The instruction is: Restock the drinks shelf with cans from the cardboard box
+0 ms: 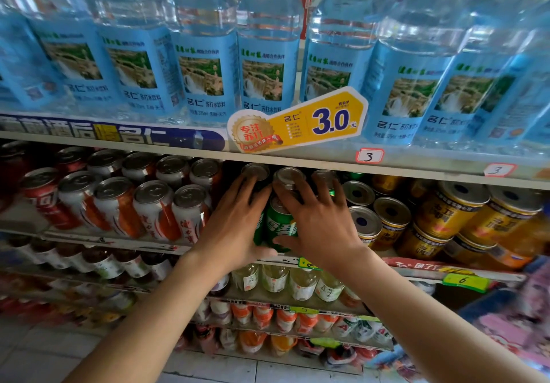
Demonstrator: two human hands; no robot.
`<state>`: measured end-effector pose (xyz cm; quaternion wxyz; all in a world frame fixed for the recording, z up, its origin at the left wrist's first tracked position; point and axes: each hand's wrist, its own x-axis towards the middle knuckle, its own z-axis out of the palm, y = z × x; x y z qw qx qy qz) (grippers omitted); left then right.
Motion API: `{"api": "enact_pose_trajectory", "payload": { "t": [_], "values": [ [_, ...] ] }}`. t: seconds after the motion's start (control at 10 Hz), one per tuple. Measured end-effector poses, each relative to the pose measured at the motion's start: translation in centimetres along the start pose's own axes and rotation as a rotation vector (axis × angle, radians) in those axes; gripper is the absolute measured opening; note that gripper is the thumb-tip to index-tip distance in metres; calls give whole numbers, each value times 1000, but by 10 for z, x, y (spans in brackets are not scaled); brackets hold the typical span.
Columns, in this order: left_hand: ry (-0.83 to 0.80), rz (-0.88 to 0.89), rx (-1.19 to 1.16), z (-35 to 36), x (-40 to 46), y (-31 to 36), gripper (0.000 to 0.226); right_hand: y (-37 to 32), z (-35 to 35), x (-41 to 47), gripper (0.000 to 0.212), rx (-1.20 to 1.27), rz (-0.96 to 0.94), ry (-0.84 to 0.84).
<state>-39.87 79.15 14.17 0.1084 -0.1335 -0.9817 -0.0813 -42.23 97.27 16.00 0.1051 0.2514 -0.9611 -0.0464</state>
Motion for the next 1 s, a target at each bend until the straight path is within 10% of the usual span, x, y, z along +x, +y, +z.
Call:
{"api": "enact_pose_trajectory", "payload": {
  "t": [0.8,1.0],
  "values": [
    [12,-74,82,-9,-3,7,119,34,-8,-4,117,218,12,-121],
    [140,-199,-202,-31,-27,26,113,46,-28,-17,115,286,-79,-120]
  ]
}}
